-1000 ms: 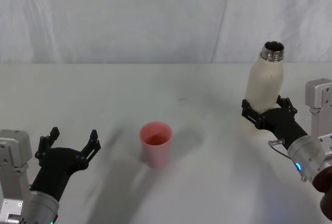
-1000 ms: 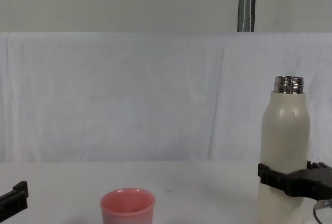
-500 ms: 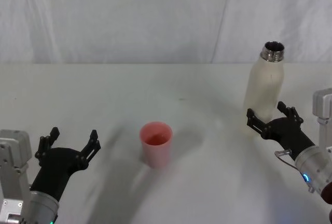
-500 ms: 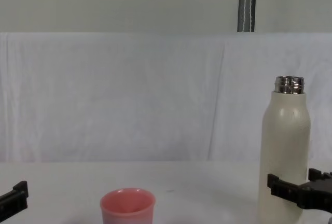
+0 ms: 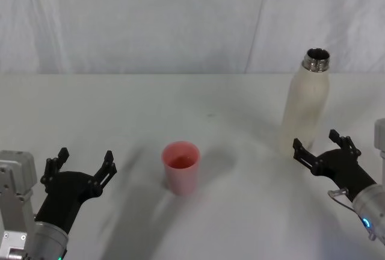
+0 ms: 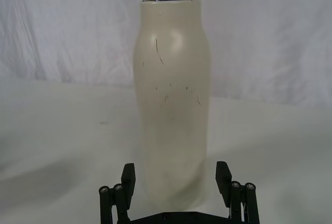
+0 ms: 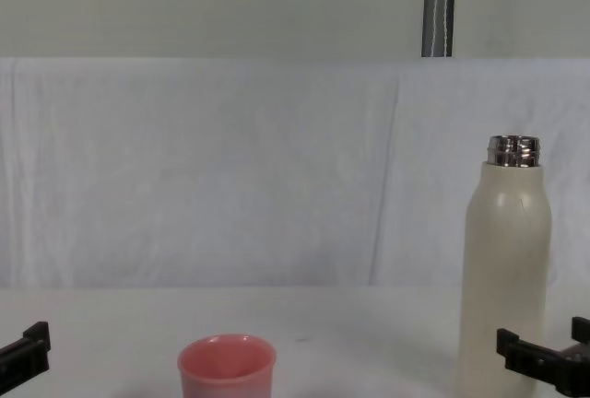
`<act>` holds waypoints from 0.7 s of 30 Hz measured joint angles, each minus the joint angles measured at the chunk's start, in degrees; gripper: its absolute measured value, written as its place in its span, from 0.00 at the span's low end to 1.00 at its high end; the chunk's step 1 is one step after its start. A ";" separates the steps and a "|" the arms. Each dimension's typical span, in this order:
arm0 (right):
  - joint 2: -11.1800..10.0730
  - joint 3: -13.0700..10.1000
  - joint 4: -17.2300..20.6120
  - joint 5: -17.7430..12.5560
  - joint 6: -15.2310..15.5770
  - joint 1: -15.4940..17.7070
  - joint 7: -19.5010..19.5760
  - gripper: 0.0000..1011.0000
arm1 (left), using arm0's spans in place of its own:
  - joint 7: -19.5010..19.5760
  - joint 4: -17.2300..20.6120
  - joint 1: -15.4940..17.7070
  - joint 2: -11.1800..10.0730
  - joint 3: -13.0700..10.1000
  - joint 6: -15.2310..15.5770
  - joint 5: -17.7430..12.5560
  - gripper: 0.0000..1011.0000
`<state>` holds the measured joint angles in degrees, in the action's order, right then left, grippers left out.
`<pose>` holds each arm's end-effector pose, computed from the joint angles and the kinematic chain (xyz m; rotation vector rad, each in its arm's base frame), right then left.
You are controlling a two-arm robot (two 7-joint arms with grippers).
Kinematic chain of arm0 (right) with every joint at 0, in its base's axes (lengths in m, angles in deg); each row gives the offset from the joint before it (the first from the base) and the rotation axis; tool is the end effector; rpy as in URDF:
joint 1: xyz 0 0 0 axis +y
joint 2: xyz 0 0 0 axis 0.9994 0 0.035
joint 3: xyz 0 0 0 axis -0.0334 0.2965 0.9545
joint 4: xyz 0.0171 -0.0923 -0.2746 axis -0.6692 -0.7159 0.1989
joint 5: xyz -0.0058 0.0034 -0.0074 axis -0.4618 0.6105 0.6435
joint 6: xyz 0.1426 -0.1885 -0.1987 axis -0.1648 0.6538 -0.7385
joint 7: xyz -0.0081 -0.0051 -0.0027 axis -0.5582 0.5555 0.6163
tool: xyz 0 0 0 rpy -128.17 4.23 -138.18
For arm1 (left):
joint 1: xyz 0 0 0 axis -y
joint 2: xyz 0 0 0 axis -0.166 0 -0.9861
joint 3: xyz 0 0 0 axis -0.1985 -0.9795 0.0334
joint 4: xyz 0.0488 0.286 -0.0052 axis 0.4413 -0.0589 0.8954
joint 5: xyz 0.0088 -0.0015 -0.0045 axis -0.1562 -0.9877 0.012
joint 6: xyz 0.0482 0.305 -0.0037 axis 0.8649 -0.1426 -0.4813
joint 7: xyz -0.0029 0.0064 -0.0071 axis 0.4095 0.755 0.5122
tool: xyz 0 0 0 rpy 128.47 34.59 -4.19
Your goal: Grasp the thermos with one hand and pour water into the cup lid.
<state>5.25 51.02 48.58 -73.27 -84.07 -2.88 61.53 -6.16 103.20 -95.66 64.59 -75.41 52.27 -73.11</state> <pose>0.3491 -0.0157 -0.3063 -0.0116 0.0391 -1.1925 0.2529 0.0375 -0.2853 -0.0384 0.0142 1.4460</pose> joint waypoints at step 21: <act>-0.74 -2.13 9.26 -0.14 -1.49 6.85 1.93 0.99 | 0.00 0.00 0.00 -0.01 0.00 0.00 0.00 0.99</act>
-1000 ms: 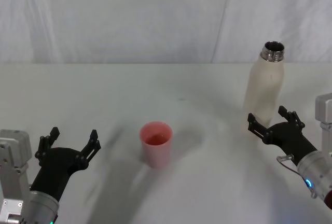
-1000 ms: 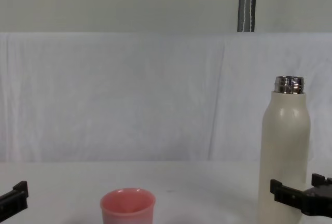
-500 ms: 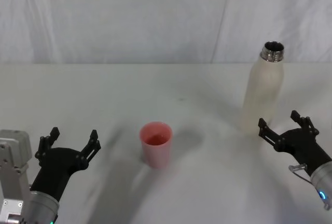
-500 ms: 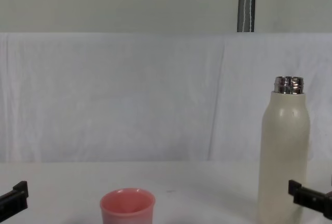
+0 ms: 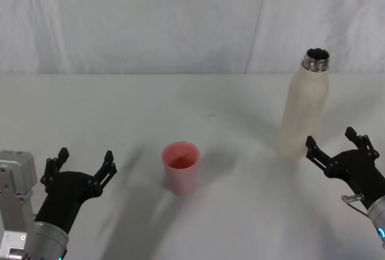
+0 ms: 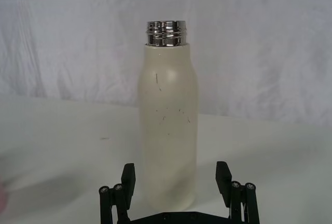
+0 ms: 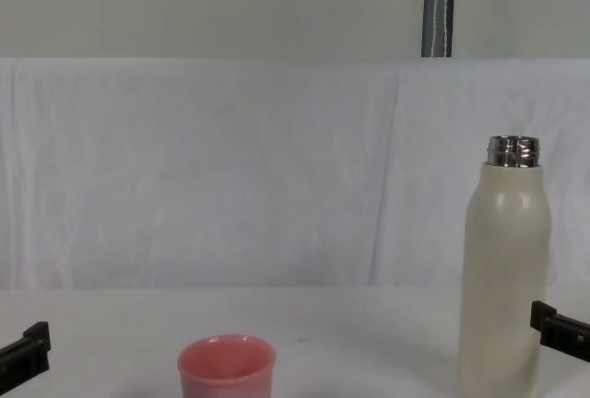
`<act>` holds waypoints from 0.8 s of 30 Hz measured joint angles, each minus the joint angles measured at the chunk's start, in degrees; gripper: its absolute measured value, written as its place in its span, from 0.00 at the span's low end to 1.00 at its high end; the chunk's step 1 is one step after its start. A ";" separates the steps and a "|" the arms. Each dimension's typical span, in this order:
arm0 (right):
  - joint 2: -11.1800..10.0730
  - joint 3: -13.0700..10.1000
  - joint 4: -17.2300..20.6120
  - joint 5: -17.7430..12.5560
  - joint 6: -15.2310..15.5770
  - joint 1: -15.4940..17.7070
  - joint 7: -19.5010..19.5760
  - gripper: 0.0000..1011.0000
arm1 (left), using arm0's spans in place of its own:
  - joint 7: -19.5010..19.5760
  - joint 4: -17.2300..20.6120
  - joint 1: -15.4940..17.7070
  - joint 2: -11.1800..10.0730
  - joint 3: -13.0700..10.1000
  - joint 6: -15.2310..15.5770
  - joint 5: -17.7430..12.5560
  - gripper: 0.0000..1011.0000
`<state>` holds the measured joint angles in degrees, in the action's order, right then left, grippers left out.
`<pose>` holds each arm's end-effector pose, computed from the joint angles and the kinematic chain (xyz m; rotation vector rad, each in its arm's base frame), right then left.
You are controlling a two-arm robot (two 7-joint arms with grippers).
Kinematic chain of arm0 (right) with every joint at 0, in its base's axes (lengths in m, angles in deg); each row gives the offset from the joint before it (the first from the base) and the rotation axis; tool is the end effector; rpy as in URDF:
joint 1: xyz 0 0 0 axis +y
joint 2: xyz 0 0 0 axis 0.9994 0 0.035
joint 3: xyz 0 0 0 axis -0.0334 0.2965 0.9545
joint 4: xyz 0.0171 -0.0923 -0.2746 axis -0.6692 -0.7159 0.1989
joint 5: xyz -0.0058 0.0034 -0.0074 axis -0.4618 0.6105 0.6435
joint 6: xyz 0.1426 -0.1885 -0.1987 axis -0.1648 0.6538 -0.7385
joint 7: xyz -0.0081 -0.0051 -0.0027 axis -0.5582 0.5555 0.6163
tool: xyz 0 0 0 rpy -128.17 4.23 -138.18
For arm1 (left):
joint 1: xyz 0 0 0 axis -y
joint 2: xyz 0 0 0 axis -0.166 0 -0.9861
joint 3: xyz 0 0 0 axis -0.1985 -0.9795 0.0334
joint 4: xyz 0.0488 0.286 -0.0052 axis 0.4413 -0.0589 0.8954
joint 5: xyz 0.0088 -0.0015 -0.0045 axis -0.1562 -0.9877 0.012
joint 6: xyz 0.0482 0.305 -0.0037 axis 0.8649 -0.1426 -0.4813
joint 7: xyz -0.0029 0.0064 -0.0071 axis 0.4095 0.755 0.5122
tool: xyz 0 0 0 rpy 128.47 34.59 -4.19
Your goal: Grasp the thermos with one hand and pour water into the cup lid.
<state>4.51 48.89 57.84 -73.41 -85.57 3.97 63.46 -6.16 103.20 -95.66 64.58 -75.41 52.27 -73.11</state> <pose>0.3161 -0.0201 -0.2927 0.0457 -0.0115 -1.2278 0.2529 0.0375 -0.2852 -0.0382 0.0141 1.4460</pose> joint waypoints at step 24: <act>-1.28 1.43 4.33 -0.55 -0.06 3.80 -2.11 0.99 | 0.00 0.00 0.00 0.00 0.00 0.00 0.00 0.99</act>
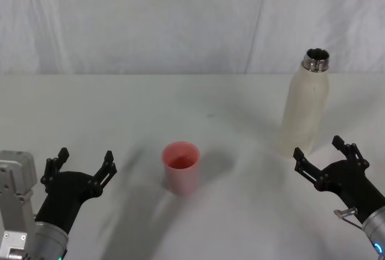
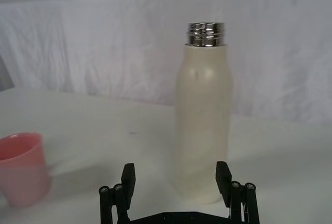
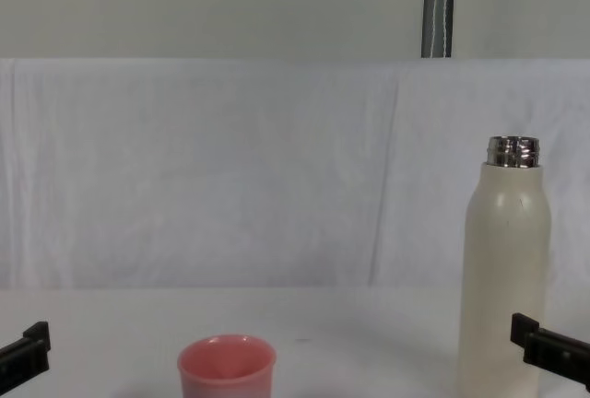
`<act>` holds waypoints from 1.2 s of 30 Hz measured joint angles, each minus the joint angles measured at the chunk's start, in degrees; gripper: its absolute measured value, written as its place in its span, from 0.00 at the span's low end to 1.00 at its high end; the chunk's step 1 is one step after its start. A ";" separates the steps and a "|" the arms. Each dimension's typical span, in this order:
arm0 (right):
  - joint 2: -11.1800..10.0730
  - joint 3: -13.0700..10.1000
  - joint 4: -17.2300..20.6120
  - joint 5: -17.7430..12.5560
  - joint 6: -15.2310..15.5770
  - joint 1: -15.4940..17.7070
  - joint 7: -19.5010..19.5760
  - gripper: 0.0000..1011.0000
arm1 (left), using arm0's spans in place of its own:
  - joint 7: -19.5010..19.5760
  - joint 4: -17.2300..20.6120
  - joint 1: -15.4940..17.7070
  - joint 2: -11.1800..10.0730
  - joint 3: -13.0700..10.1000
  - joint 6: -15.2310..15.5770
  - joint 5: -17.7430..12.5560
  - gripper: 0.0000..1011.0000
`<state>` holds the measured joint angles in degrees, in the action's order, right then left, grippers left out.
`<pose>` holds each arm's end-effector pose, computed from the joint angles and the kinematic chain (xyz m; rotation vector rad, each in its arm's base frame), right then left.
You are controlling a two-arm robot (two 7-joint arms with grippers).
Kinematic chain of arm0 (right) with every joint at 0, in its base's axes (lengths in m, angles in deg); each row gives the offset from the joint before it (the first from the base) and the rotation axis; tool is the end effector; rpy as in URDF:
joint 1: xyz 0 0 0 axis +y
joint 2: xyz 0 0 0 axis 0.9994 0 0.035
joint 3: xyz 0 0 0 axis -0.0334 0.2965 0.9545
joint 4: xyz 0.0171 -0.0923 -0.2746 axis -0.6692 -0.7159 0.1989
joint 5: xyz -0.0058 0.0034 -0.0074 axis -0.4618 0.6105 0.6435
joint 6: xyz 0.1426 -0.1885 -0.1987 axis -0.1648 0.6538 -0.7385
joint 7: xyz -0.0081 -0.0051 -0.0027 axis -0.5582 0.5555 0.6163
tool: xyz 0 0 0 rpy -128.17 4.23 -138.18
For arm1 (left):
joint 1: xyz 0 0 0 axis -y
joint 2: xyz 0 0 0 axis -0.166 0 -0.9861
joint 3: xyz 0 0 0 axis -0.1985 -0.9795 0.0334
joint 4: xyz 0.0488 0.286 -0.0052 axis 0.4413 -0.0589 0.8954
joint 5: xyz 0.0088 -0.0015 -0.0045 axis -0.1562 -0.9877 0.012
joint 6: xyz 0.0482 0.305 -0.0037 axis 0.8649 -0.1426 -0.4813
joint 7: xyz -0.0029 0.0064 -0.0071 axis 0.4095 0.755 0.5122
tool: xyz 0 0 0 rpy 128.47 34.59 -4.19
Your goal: Grasp the thermos with one hand and pour water into the cup lid.
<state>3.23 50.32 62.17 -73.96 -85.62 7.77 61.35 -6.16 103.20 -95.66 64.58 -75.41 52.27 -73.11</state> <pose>0.2953 -0.0129 -0.2909 0.0461 -0.0108 -1.1487 0.2529 0.0375 -0.2852 -0.0382 0.0141 1.4460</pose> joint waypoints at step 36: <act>0.00 2.64 -0.96 0.15 -0.06 -1.11 -0.90 0.99 | 0.00 0.00 0.00 0.00 0.00 0.00 0.00 0.99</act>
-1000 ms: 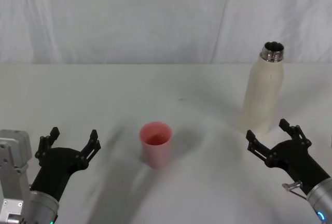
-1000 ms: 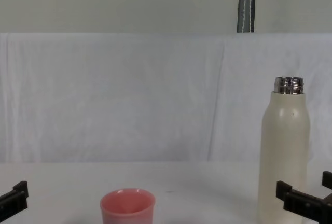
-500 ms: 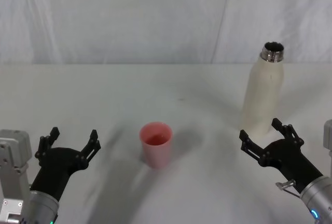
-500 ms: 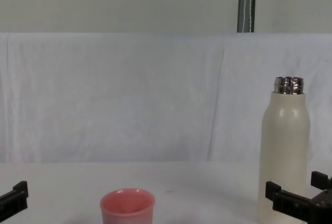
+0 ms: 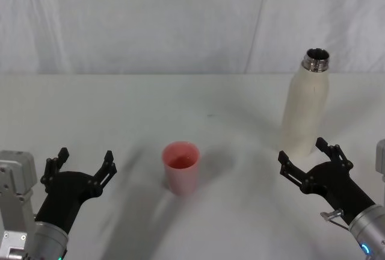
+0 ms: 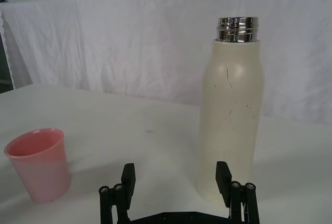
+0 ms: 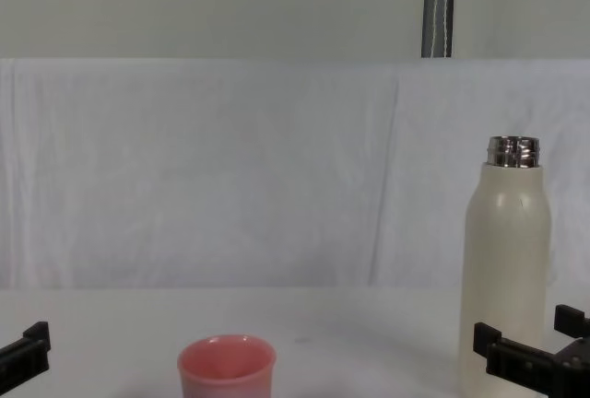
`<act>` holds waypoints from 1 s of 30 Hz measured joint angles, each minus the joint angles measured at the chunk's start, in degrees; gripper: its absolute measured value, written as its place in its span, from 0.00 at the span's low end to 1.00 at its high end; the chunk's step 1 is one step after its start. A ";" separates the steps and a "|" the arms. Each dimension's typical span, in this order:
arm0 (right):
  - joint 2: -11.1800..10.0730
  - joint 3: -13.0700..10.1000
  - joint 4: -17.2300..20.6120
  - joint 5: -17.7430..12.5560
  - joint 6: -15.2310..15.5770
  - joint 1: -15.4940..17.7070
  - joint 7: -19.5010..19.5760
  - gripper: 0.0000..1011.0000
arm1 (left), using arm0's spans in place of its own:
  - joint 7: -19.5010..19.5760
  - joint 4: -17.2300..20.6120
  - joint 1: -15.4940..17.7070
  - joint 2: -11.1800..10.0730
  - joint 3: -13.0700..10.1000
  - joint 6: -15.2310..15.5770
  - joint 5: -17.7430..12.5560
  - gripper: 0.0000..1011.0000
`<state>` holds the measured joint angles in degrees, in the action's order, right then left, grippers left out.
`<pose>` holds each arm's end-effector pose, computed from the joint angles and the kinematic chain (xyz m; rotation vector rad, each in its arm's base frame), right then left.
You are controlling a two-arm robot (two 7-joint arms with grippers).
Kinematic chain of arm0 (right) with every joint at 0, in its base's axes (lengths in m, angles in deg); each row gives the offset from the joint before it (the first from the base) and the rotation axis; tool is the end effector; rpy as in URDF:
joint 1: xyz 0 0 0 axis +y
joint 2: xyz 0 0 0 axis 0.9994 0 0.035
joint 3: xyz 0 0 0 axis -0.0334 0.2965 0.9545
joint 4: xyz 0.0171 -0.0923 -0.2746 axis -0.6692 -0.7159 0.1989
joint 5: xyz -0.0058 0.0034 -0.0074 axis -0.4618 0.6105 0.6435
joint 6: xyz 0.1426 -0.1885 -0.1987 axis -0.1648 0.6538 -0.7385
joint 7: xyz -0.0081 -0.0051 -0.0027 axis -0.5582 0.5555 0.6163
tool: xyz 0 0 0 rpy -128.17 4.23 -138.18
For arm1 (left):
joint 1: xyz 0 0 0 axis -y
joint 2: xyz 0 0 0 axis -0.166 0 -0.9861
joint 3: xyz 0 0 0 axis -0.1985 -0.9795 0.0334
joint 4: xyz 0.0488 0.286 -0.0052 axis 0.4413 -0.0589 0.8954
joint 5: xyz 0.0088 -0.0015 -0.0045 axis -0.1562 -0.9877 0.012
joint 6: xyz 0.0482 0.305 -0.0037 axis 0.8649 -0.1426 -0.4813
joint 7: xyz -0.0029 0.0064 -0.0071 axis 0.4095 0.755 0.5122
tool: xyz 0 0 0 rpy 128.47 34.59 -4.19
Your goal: Grasp the thermos with one hand and pour water into the cup lid.
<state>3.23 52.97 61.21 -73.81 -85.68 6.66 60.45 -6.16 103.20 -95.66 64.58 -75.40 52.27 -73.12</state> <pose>0.2980 0.0003 -0.2937 0.0410 -0.0055 -1.0922 0.2529 0.0375 -0.2852 -0.0381 0.0139 1.4461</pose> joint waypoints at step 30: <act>0.00 -0.04 0.06 0.00 0.00 0.06 -0.03 0.99 | 0.00 0.00 0.00 0.00 0.00 0.00 0.00 0.99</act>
<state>3.23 52.92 61.26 -73.81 -85.68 6.72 60.42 -6.16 103.20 -95.66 64.58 -75.40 52.27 -73.11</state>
